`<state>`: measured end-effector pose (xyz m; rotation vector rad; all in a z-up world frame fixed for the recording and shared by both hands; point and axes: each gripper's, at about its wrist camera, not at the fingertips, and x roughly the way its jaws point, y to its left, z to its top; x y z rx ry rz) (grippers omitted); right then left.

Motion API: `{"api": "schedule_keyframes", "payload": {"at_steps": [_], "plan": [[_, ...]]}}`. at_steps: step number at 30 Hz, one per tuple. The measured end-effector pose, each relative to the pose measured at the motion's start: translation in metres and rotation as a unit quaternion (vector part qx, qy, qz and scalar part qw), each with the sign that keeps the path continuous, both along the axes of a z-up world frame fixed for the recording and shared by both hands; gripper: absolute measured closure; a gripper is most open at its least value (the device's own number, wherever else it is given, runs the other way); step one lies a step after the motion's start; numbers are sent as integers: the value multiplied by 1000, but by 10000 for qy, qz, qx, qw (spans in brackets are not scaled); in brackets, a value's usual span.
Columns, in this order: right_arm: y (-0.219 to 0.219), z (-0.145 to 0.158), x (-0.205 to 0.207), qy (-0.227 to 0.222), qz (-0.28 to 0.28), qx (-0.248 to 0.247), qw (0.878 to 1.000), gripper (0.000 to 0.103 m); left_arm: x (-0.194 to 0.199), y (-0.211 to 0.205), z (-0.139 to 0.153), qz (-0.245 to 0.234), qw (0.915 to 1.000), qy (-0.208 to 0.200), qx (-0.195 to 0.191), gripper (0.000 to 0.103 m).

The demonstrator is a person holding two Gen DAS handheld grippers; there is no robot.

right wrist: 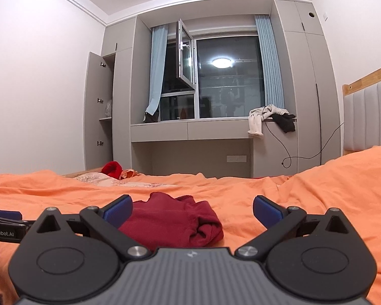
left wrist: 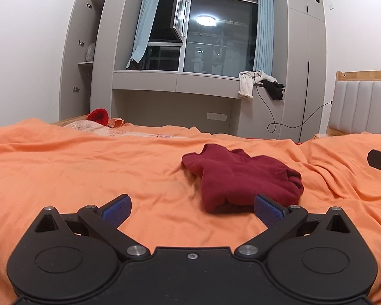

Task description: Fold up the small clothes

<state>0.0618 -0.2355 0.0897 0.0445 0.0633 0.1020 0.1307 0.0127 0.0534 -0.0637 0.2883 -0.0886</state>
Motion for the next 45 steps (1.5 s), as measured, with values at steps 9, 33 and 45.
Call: {"api": "schedule_keyframes", "payload": {"at_steps": [9, 33, 45], "plan": [[-1, -13, -37, 24, -135, 62, 9999, 0, -36, -1, -9, 3, 9999, -33, 121, 1], [3, -51, -72, 812, -490, -1, 9955, 0, -63, -8, -35, -41, 9978, 406, 527, 1], [0, -57, -67, 957, -614, 28, 9935, 0, -59, -11, -36, 30, 9970, 495, 591, 1]]}}
